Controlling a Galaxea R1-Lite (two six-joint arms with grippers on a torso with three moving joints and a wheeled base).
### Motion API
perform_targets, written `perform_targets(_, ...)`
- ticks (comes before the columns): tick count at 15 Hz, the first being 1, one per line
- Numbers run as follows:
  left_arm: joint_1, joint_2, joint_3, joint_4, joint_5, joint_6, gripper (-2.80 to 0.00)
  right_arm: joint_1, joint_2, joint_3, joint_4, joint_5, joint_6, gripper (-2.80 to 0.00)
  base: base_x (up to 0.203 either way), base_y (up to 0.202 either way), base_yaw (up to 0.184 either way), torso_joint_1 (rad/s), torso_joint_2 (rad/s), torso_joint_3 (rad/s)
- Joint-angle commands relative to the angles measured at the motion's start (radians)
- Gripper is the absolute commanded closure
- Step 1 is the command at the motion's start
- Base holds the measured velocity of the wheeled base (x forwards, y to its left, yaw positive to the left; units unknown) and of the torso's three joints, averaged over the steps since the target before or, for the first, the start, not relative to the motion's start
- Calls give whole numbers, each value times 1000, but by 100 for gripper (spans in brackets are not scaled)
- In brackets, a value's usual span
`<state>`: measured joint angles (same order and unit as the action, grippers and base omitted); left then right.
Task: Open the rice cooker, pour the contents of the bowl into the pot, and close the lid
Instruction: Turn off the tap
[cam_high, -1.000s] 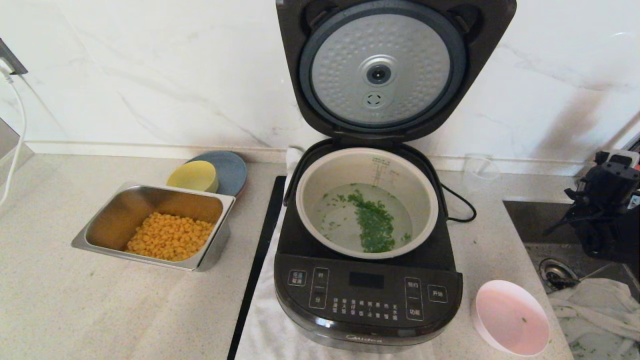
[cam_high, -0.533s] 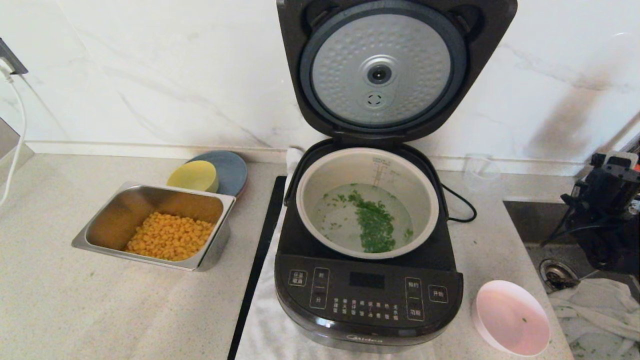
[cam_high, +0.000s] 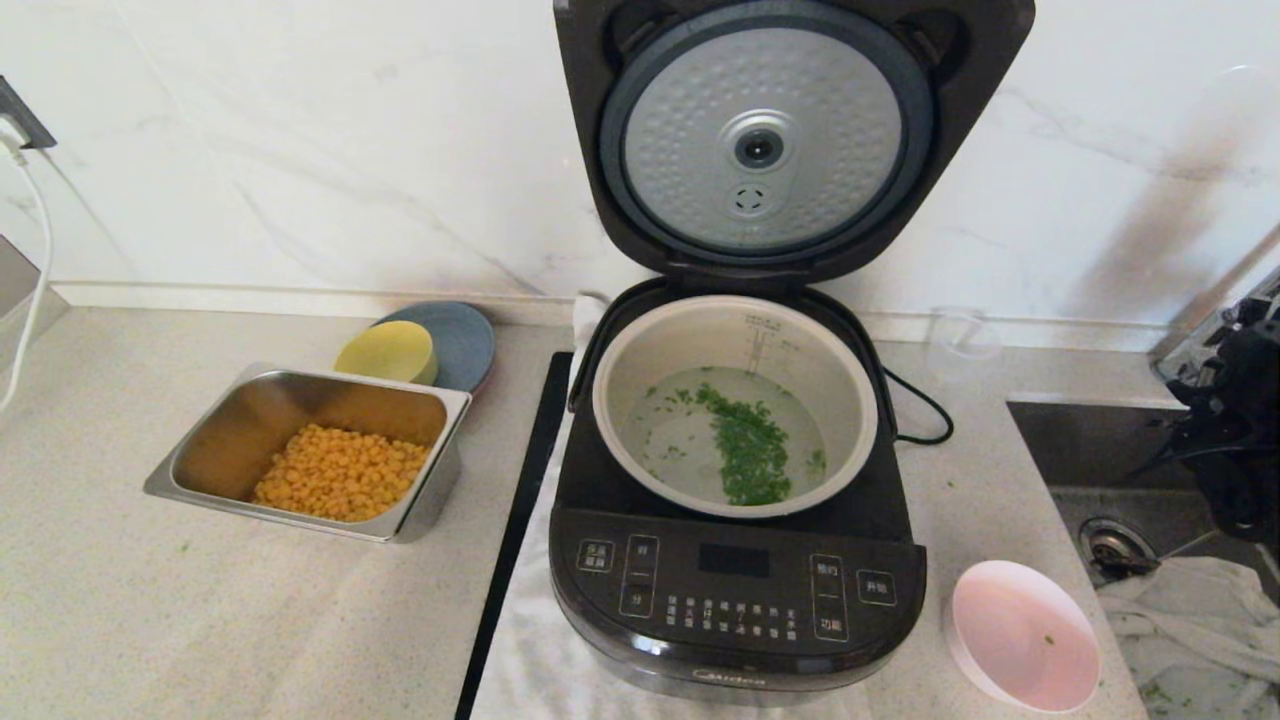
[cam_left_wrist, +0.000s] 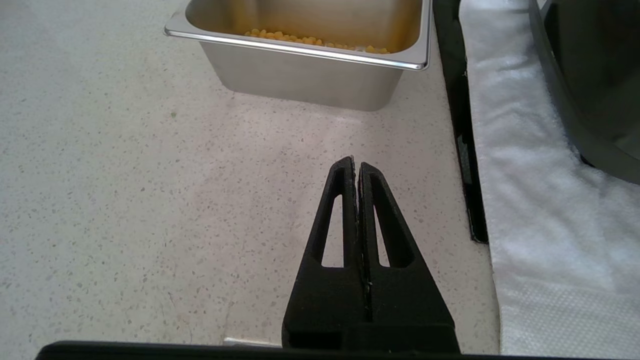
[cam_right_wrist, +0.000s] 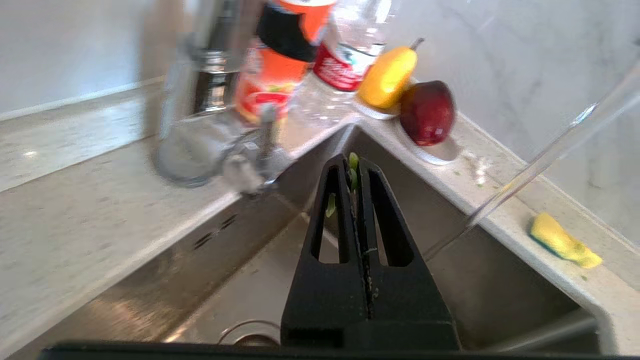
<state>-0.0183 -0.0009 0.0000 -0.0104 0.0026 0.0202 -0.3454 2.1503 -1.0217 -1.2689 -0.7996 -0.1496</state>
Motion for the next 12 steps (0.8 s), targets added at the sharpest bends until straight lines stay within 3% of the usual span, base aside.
perform_targets(1,0,-1,8,0,0,1,0,-17,23,-18,-7,-6,-1,0,0,0,0,0,0,0)
perform_targets(12,0,-1,8,0,0,0,0,-23,220,-306,0,-24,-67,0,0,0,0,0,0,0)
